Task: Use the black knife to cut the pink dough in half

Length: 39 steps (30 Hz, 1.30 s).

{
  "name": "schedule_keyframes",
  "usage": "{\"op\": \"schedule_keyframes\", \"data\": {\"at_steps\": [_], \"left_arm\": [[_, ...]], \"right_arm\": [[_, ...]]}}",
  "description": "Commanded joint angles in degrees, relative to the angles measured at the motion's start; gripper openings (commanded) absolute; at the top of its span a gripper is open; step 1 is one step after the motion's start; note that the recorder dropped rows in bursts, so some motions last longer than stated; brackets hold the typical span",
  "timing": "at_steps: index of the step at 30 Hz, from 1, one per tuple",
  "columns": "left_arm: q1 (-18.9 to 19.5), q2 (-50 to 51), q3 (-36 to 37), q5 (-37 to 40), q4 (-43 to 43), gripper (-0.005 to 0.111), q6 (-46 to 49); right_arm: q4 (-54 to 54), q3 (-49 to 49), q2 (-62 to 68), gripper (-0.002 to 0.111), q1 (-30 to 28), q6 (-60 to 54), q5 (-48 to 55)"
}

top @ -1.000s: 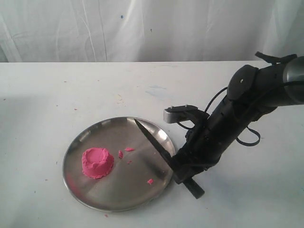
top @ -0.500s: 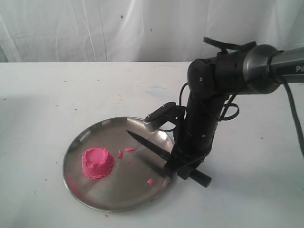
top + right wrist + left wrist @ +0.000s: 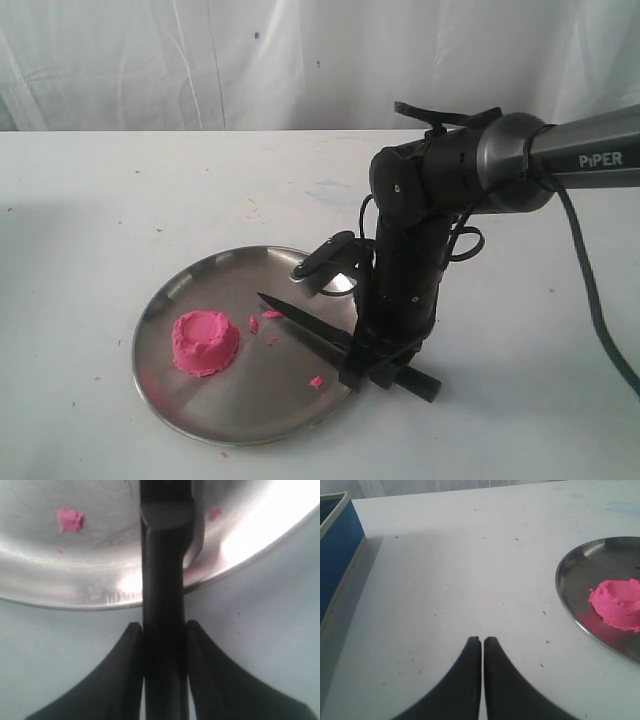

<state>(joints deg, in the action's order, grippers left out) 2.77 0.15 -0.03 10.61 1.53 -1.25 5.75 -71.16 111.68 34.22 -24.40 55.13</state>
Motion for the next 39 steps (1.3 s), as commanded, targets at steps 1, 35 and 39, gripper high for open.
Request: {"op": "schedule_keyframes", "data": {"at_steps": [1,35,39], "left_arm": [[-0.1,-0.2,0.0,-0.3,-0.1,0.009,0.2],[-0.1,-0.2,0.0,-0.3,-0.1,0.009,0.2],[-0.1,-0.2,0.0,-0.3,-0.1,0.009,0.2]], "right_arm": [[-0.4,-0.3,0.0,0.010,0.1,0.4,-0.1],[-0.4,-0.3,-2.9,0.041,0.1,0.4,-5.3],[-0.4,-0.3,-4.2,0.041,0.1,0.4,-5.7]]}}
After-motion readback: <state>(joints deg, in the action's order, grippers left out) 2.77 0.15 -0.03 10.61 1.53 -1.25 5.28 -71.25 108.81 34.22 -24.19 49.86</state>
